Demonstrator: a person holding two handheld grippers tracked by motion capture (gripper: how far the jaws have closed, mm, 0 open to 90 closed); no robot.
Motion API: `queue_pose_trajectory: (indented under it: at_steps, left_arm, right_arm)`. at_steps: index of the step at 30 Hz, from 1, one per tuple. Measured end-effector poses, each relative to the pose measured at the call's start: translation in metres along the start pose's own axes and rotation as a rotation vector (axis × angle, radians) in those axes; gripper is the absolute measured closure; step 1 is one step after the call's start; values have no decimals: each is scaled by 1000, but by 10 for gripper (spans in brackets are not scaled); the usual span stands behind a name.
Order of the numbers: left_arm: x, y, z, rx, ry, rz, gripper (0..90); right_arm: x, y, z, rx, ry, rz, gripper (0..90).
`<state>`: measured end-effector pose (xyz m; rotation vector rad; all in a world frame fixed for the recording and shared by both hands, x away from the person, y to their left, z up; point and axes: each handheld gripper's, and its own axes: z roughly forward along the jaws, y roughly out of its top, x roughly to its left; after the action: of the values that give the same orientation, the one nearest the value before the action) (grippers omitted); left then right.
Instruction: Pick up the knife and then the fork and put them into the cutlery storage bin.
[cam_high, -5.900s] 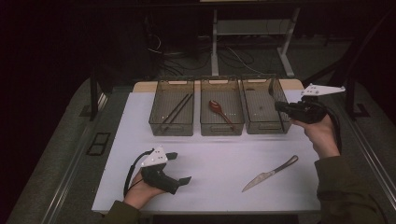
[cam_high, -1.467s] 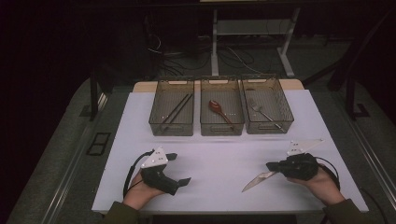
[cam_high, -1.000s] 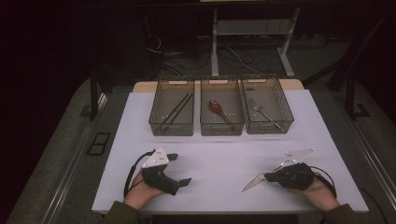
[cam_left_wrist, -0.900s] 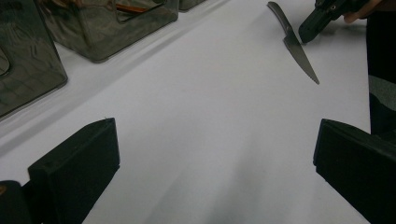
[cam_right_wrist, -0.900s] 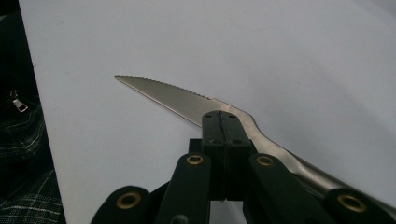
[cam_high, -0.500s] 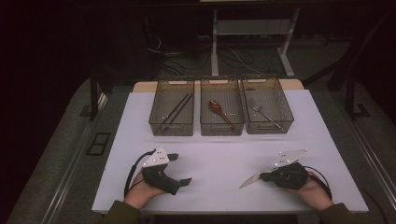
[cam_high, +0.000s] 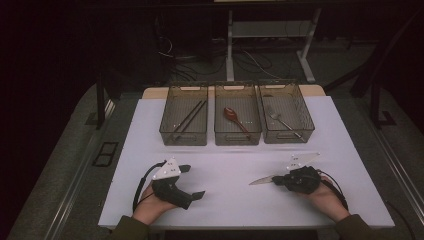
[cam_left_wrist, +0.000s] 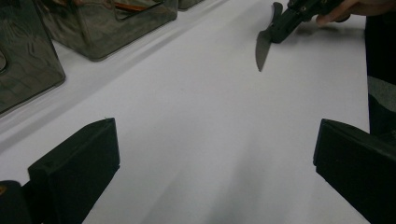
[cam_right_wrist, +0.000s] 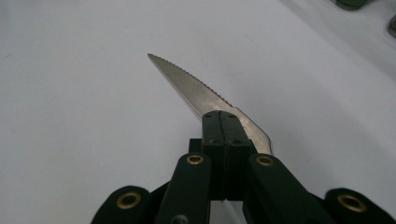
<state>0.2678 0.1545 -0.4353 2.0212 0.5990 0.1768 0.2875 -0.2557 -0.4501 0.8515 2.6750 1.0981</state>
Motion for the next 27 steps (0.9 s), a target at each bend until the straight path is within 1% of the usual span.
queue_pose_trajectory:
  at_steps: [9,15,18,19,21,23,26,27]
  left_arm:
    - [-1,1,2,7,4,7,0]
    - [-1,1,2,7,1,5,0]
    - [-1,1,2,6,1,5,0]
    - [-1,1,2,5,0,6,0]
    - [-1,1,2,5,0,5,0]
    - [-1,1,2,4,-1,3,0]
    - [-1,1,2,4,-2,4,0]
    - [-1,1,2,4,-2,4,0]
  right_arm:
    - [-10,16,13,0,-44,-7,889]
    - [-20,26,22,-4,-60,4,889]
    - [-24,31,26,-5,-59,11,888]
    - [-25,31,26,-4,-53,17,889]
    - [-27,32,25,5,-42,11,888]
    - [-28,32,23,21,-17,23,886]
    - [-31,34,16,45,8,21,808]
    - [-32,35,14,56,18,12,782]
